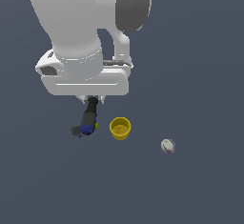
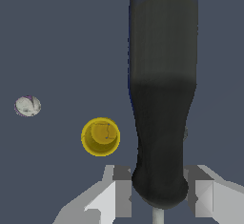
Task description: Pick up a designated object from a clutter of objects.
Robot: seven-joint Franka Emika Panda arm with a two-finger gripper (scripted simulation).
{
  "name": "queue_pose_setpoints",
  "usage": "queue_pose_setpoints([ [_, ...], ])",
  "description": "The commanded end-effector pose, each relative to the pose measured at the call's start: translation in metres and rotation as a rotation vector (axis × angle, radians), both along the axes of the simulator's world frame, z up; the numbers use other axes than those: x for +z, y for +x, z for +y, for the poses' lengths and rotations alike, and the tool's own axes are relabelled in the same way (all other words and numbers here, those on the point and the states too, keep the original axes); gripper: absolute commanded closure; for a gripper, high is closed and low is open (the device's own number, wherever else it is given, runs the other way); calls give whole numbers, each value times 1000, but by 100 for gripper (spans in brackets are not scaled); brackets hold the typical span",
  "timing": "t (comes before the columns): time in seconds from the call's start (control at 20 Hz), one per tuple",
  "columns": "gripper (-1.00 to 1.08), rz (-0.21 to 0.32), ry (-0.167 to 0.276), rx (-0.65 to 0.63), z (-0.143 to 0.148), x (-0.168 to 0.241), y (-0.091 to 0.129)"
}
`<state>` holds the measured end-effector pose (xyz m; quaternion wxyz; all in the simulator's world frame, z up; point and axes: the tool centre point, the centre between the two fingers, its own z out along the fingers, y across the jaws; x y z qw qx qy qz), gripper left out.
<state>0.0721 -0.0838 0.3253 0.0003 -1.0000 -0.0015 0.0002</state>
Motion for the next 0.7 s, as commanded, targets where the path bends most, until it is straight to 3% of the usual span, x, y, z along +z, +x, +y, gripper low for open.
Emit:
queue_pose_setpoints([
  [0.0,108,0,0,1,-8,10,6],
  [0.65,108,0,0,1,-24,30,20],
])
